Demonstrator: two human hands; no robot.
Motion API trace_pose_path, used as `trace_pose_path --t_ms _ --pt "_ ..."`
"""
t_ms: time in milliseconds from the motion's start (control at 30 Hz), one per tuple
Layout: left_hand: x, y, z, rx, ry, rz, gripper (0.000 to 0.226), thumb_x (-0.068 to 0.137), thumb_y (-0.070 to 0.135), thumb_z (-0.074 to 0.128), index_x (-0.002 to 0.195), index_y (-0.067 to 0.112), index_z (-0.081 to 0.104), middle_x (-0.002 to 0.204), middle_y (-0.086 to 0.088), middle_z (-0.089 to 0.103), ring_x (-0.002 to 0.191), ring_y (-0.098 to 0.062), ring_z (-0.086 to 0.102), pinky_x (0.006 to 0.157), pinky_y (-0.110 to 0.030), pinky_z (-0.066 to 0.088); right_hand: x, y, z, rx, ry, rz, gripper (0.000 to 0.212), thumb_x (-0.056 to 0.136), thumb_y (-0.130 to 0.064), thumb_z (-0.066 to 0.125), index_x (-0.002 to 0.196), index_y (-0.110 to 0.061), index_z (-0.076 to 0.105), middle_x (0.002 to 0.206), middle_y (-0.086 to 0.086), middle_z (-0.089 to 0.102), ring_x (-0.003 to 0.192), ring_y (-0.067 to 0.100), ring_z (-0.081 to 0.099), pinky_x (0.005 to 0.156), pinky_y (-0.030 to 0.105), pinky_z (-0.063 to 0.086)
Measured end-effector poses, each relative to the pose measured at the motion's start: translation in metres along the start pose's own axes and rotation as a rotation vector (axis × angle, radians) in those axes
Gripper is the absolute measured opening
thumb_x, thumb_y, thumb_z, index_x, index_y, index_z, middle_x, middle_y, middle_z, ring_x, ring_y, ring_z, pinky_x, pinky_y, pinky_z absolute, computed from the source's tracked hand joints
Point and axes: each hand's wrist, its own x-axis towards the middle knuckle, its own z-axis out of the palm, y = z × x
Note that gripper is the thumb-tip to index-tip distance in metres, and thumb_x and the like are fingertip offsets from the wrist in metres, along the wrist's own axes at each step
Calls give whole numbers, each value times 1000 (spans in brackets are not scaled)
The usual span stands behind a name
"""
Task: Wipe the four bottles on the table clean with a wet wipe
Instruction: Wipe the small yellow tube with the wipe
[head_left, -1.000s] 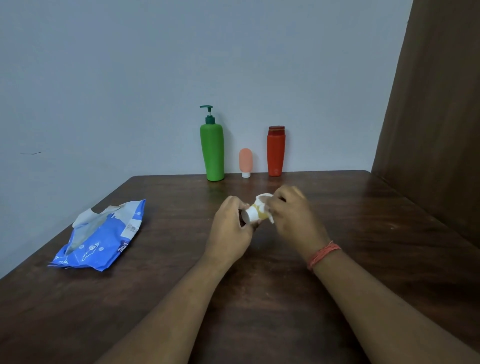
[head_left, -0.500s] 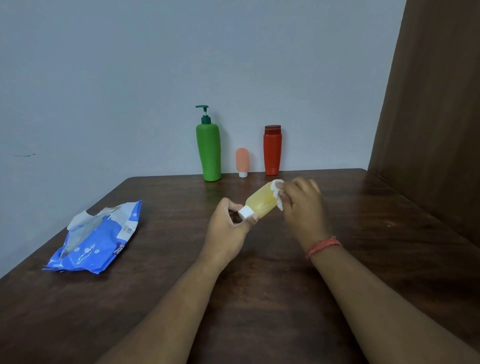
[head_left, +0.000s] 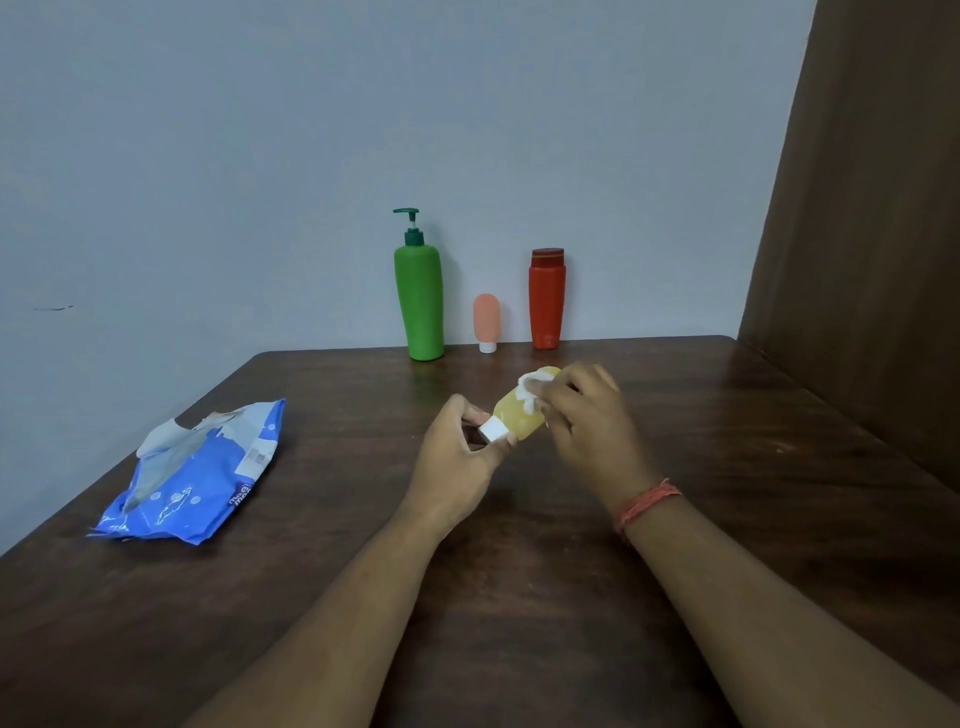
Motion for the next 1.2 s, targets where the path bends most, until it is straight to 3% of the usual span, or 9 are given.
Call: trace_pose_path --t_ms 167,333,467,633,800,867,967,1100,1200 --pt "-4 5 2 17 -4 11 26 86 18 78 93 19 53 101 7 63 97 -13 63 81 -35 57 3 13 -3 -7 138 229 24 91 -6 63 112 -11 72 92 4 57 91 22 51 67 35 49" --pt "-2 4 -3 -143 35 -72 35 71 34 85 87 20 57 97 -1 70 98 -23 67 88 -53 56 -1 -7 5 33 -76 -125 31 86 -3 65 115 -12 71 91 6 58 87 25 54 69 36 50" --pt "-3 3 0 -266 17 -108 47 56 44 81 86 16 58 95 -6 73 95 -28 72 88 -55 58 3 -1 5 47 56 46 27 89 -8 64 115 -14 72 91 3 57 87 21 53 68 40 52" --pt "1 -1 -2 -376 29 -151 48 54 39 86 84 14 58 97 -17 72 100 -36 70 90 -58 56 -2 -13 7 60 -105 -160 24 89 -10 62 112 -11 71 90 4 58 87 22 54 69 37 50" --pt "-1 -1 1 -461 -11 -174 39 65 27 87 85 11 58 98 -20 73 95 -36 73 92 -56 56 0 -6 4 72 81 60 24 88 -6 67 111 -11 72 94 3 62 89 16 54 74 30 51" --pt "0 -1 1 -515 8 -195 27 80 9 81 87 6 56 97 -22 73 88 -33 74 94 -55 56 -2 -12 5 79 21 -44 25 87 -2 67 109 -10 71 94 4 60 88 18 55 73 29 50" --pt "1 -2 0 -508 34 -205 20 85 5 77 87 6 57 98 -20 73 89 -34 74 95 -54 56 -2 -13 8 70 -33 -118 24 84 2 67 106 -7 71 93 5 58 84 18 55 70 33 53" --pt "1 -3 3 -476 31 -181 23 83 10 80 86 8 57 104 -21 72 98 -39 72 94 -52 57 0 -6 7 136 96 53 24 86 5 66 106 -7 72 99 4 61 88 5 53 80 6 43" --pt "4 -6 2 -533 34 -179 22 86 1 75 91 7 54 105 -28 71 99 -40 72 94 -49 57 -4 -14 9 167 -2 -39 22 86 4 65 104 -6 71 100 3 59 91 6 53 82 2 37"
